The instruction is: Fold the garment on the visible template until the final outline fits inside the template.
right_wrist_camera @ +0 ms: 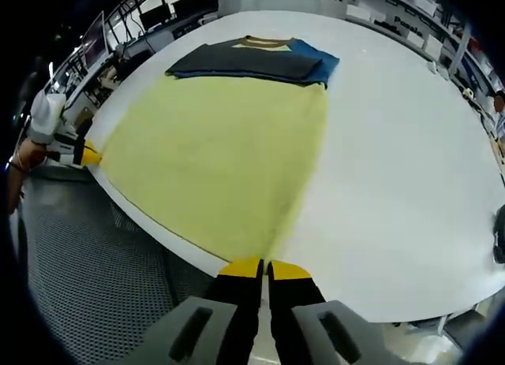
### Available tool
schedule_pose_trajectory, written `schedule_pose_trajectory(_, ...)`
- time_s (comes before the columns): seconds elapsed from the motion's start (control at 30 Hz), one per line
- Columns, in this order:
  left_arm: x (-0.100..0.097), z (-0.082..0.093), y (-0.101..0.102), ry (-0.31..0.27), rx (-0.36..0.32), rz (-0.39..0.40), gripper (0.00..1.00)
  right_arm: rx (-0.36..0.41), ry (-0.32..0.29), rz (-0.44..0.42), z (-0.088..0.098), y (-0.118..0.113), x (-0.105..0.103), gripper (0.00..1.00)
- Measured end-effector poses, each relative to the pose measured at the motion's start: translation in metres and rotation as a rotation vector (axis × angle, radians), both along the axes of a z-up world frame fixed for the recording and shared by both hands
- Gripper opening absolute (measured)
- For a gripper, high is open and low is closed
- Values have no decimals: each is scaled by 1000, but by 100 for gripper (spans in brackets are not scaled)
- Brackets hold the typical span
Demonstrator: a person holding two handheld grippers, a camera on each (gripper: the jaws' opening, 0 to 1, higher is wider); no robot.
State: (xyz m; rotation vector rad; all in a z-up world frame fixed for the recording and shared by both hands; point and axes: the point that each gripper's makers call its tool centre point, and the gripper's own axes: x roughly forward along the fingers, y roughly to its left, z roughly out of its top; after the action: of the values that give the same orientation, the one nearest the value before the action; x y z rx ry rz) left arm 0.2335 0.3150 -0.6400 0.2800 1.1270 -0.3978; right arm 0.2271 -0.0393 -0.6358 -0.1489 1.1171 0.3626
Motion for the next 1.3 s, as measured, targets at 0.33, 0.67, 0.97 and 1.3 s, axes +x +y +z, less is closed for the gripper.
schedule_pose_trajectory(0.33,-24,0,3,65,1,-8,6,11,72,20,6,4,-19,0)
schedule_pose_trajectory(0.67,-18,24,-1,29,-60,24,6,47,3,-2,33,6,-9,0)
schedule_pose_trajectory(0.97,7,57,-7,-65,-122,70,6,64,-43,6,52,10,1,0)
schedule_pose_trajectory(1.3,39,88,-1,-219,-181,170,5,229,-187,-175,96,9,35,0)
